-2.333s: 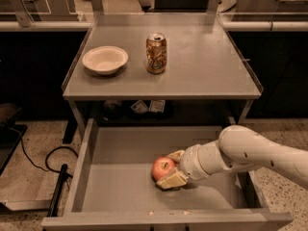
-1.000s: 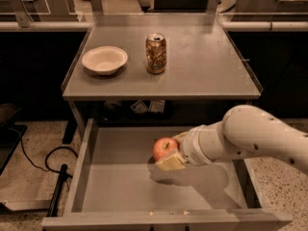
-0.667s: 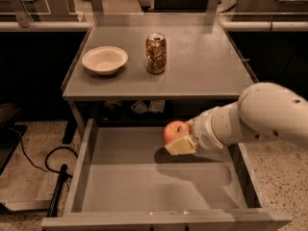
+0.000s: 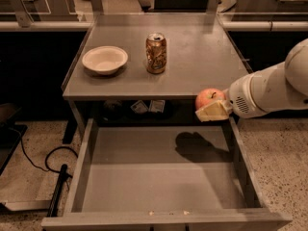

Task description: Pick apple from top drawer and place on counter

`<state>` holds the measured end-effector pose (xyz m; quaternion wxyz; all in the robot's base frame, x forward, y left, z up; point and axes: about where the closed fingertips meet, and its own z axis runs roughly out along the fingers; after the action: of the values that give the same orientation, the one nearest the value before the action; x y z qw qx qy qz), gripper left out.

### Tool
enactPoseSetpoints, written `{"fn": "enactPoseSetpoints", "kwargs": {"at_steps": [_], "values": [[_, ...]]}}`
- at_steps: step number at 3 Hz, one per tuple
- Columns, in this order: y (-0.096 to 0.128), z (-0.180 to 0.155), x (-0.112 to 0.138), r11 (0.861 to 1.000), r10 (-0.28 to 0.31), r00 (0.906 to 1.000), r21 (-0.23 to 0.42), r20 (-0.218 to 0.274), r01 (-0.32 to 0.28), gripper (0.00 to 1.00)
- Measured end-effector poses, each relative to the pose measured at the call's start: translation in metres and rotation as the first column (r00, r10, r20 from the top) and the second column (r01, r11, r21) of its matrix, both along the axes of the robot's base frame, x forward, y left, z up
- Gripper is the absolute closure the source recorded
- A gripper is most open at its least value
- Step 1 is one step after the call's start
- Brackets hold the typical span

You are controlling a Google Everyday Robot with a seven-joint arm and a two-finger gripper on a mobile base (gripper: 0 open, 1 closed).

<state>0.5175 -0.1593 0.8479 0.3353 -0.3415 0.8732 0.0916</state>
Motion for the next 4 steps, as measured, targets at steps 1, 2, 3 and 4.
{"fn": "enactPoseSetpoints", "kwargs": {"at_steps": [1, 2, 3, 4], "values": [[0.001, 0.002, 0.002, 1.0, 0.005, 1.0, 0.005, 0.007, -0.005, 1.0], [0.003, 0.018, 0.028, 1.0, -0.008, 0.9995, 0.013, 0.031, 0.007, 1.0], [0.007, 0.036, 0.07, 0.999, -0.019, 0.9993, 0.039, 0.032, 0.018, 1.0], [0.013, 0.037, 0.1, 0.999, -0.02, 0.9997, 0.045, 0.014, 0.02, 1.0]]}}
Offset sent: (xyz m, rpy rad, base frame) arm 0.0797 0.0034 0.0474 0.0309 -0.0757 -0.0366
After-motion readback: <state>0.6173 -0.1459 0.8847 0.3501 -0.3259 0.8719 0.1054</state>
